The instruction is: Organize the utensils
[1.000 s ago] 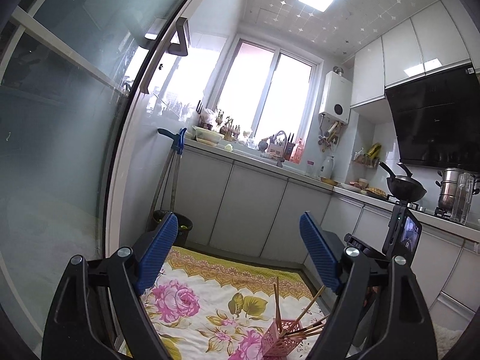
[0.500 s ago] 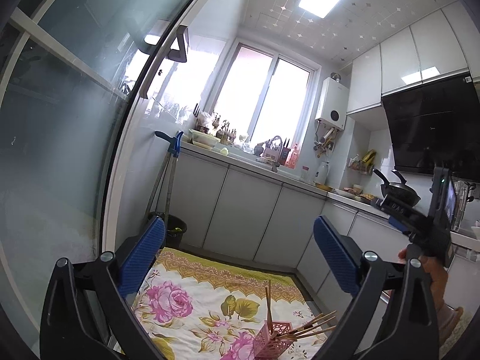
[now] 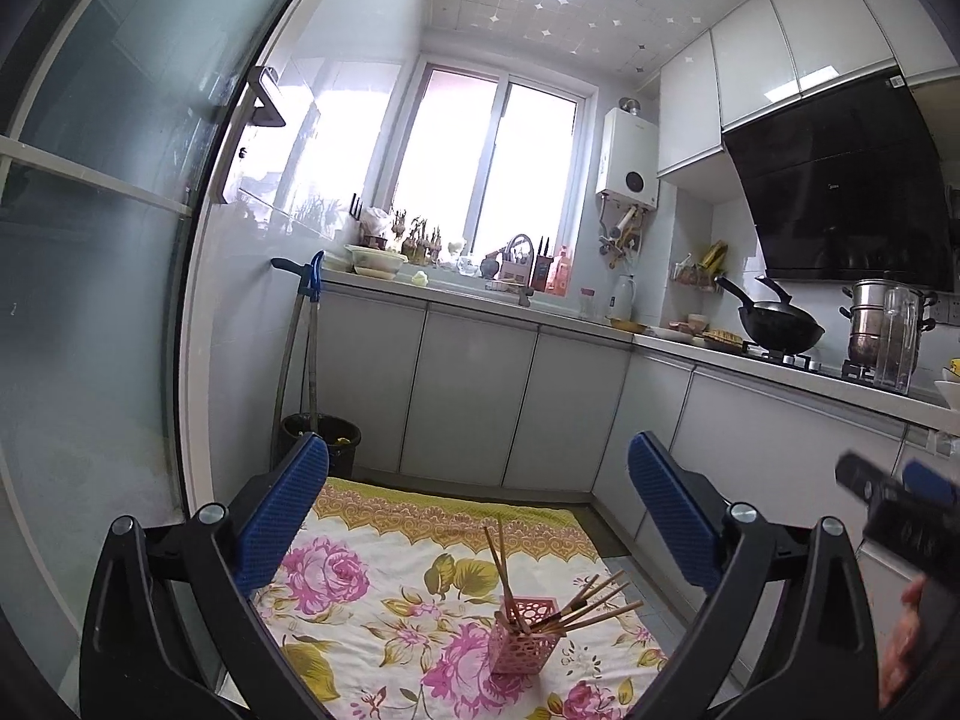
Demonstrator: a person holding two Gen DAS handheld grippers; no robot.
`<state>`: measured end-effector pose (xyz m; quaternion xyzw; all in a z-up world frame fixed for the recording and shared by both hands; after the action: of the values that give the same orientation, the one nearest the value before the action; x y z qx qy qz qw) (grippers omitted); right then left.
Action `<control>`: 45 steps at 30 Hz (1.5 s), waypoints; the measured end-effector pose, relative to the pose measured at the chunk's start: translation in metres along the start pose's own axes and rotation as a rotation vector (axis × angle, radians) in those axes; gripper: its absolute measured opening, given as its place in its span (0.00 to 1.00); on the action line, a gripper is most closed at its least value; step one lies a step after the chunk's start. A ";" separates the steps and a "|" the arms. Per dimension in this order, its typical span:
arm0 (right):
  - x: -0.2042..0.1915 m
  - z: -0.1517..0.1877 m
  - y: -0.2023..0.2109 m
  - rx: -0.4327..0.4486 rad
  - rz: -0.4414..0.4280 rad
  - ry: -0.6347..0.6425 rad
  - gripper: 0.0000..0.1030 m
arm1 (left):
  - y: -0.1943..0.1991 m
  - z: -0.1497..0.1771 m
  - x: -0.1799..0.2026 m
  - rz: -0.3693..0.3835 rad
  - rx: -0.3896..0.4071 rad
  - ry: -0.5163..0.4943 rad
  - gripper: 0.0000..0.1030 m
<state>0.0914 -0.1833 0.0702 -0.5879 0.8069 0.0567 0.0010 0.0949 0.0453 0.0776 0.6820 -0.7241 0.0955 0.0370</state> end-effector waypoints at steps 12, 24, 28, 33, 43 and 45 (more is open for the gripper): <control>0.039 0.051 0.039 -0.169 0.158 -0.075 0.94 | 0.048 0.020 0.062 -0.035 -0.201 -0.073 0.93; 0.029 0.056 0.068 -0.094 0.144 -0.124 0.94 | 0.065 0.031 0.046 -0.173 -0.252 -0.127 0.93; 0.027 0.056 0.071 -0.084 0.163 -0.105 0.94 | 0.070 0.031 0.051 -0.185 -0.226 -0.160 0.93; 0.031 0.059 0.072 -0.083 0.177 -0.107 0.94 | 0.070 0.034 0.054 -0.172 -0.229 -0.153 0.93; 0.037 0.061 0.069 -0.082 0.198 -0.107 0.94 | 0.071 0.035 0.061 -0.154 -0.209 -0.153 0.93; 0.037 0.062 0.069 -0.088 0.197 -0.106 0.94 | 0.070 0.036 0.062 -0.146 -0.216 -0.155 0.93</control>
<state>0.0107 -0.1914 0.0121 -0.5015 0.8563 0.1228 0.0124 0.0241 -0.0187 0.0477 0.7302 -0.6794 -0.0391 0.0610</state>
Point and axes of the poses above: each gripper's, at about its wrist camera, not at the fingertips, and y roughly against the way its jaws point, x to its right, z to its underside, the point moved 1 cm from there along -y, roughly the way its jaws point, and after that the axes turned 9 degrees about x, right-handed, at the moved point
